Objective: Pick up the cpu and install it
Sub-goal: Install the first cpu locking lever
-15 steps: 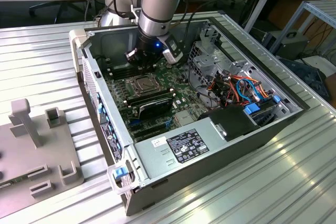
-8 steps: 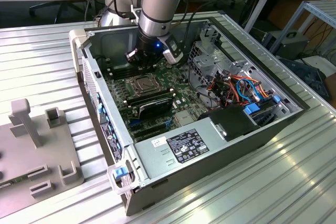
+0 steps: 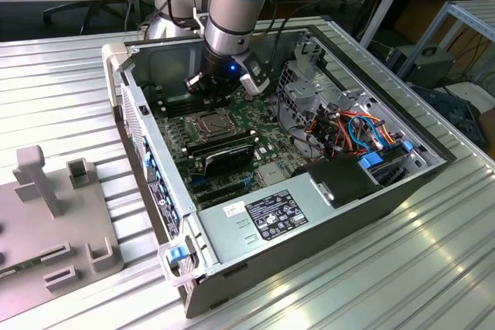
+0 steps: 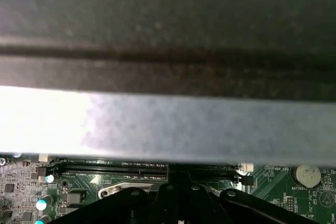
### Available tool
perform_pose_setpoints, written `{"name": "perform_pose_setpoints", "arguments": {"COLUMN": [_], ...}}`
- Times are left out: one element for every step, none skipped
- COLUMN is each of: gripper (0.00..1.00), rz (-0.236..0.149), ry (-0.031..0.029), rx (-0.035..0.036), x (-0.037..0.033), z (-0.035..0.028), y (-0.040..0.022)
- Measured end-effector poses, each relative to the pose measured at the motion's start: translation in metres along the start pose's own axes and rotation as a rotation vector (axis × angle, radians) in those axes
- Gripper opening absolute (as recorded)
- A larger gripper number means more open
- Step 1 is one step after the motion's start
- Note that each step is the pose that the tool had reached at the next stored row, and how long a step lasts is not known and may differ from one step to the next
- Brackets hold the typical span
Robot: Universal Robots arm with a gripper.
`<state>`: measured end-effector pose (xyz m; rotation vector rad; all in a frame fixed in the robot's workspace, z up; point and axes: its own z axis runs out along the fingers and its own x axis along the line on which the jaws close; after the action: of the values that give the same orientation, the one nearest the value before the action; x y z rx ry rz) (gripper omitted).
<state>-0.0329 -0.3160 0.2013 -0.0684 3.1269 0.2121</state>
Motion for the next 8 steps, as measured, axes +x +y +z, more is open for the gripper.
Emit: {"name": "perform_pose_setpoints", "arguments": {"gripper": [0.11,0.11,0.11,0.11,0.11,0.11,0.11,0.11], "rz": [0.0,0.0,0.0,0.0,0.0,0.0,0.0,0.0], "ry": [0.0002,0.0002,0.0003,0.0004,0.0003,0.0,0.0,-0.0001], "rx": [0.0003,0.0004,0.0004,-0.0002,-0.0026,-0.0066,-0.0079,-0.0085], "x": [0.0,0.0001,0.0001,0.0001,0.0001,0.0001,0.0001,0.0001], "z": [-0.0001,-0.0001,-0.0001,0.0,0.0,0.0001,0.0002,0.0002], "y": [-0.0001,-0.0001,-0.0001,-0.0001,-0.0002,-0.0002,-0.0002,-0.0001]}}
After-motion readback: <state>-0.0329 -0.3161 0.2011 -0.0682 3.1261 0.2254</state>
